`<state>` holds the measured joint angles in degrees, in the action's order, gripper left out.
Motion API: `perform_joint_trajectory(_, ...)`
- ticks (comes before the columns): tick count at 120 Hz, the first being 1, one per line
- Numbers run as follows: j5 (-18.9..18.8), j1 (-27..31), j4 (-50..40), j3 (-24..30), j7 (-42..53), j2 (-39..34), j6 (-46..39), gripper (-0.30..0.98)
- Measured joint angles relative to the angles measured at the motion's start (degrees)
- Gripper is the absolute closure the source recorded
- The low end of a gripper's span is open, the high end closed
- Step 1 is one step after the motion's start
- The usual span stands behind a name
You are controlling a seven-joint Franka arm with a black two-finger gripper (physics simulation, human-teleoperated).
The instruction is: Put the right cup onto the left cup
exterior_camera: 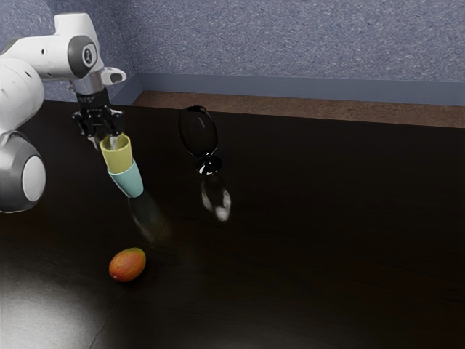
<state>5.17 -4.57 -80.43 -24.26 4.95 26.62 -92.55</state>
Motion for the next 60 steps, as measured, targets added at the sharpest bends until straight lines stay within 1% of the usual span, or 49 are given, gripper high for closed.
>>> perform_joint_trajectory(11, 0.3, -0.1, -0.1, 0.3, 0.2, -1.7, 0.0, 0.27)
perform_joint_trajectory(24, 0.4, -0.2, -0.3, 1.3, 0.3, -5.7, 0.5, 0.16)
perform_joint_trajectory(42, -0.2, -0.2, -2.2, 5.5, 0.5, -13.6, 2.3, 0.08)
perform_joint_trajectory(60, -1.5, -0.2, -3.1, 13.0, 0.1, -20.7, 4.9, 0.04)
